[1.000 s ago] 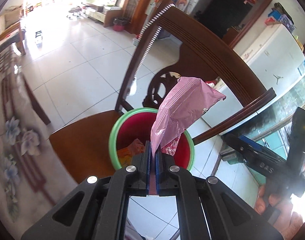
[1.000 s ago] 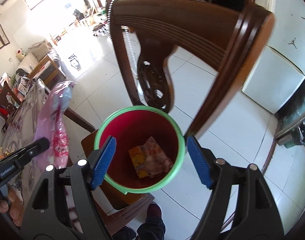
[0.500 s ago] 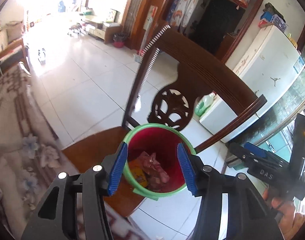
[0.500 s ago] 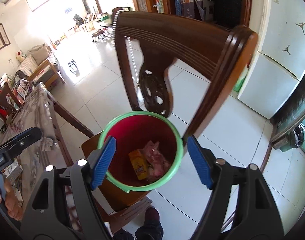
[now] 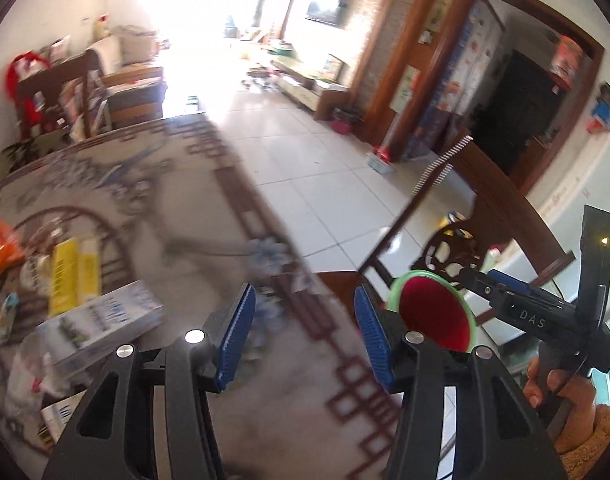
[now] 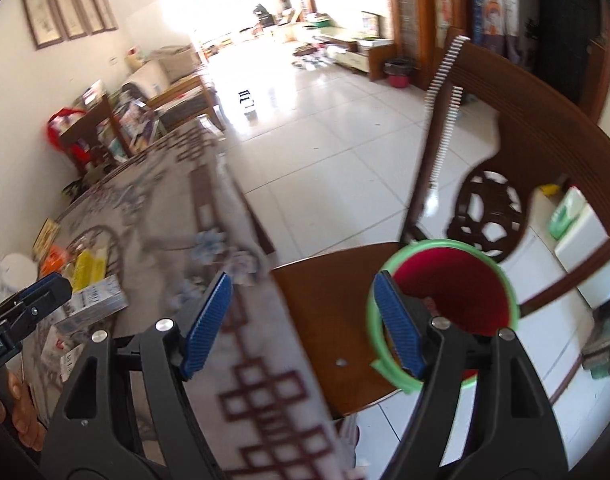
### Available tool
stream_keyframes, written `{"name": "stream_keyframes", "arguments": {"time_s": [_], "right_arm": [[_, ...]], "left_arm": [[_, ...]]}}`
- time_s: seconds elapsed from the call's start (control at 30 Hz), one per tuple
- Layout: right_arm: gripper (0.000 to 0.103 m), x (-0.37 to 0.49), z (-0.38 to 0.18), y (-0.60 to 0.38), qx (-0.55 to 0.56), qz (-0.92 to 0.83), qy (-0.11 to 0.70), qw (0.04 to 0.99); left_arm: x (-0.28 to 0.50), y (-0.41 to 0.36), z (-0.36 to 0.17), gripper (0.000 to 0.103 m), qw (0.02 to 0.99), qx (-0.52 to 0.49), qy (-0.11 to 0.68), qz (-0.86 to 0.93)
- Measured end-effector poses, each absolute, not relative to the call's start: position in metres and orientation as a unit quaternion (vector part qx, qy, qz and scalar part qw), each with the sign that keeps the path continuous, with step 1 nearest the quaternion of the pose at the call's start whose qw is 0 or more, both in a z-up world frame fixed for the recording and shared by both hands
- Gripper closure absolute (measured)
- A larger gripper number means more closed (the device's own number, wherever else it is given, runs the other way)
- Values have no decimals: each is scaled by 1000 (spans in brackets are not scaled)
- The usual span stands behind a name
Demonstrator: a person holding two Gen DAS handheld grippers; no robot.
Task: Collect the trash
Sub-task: 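Move both open tools back over the table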
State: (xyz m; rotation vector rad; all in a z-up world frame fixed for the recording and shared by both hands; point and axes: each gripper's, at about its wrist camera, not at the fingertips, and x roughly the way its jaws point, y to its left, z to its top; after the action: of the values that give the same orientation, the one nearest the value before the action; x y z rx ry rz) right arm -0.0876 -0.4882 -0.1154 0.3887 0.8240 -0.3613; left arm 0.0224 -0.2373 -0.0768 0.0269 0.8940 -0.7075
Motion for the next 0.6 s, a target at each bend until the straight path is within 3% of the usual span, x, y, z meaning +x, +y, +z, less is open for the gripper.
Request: {"name": "stream_keyframes", "arguments": {"time_s": [0.6], "right_arm": [[27, 78, -114, -256, 61, 28, 454, 889]], "left_arm": [[92, 32, -121, 54, 880, -85, 453, -113]]}}
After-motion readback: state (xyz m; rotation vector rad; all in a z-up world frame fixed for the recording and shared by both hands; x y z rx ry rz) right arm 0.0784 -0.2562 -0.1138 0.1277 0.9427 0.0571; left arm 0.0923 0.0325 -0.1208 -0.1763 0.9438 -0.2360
